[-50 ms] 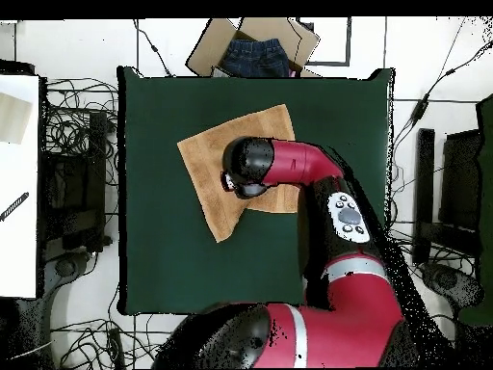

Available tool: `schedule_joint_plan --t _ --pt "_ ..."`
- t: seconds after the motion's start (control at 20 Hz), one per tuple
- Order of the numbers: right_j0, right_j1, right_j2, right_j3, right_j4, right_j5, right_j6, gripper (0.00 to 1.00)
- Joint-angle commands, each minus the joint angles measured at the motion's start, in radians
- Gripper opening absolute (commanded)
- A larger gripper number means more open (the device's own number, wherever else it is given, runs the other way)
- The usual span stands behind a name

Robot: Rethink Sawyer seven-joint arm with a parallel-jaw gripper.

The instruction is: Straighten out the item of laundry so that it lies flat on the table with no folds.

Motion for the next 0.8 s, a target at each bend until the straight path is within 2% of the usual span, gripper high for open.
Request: schedule_joint_plan --t 0.05,0.25,0.8 --pt "0.033 0.05 -0.027 -0.107 0.035 0.116 0.191 0.0" --pt "0.009 0.11 -0.019 -0.19 0.024 0.15 0.142 0.0" --pt "-0.091 0.18 0.019 -0.265 0.004 0.162 0.018 0.0"
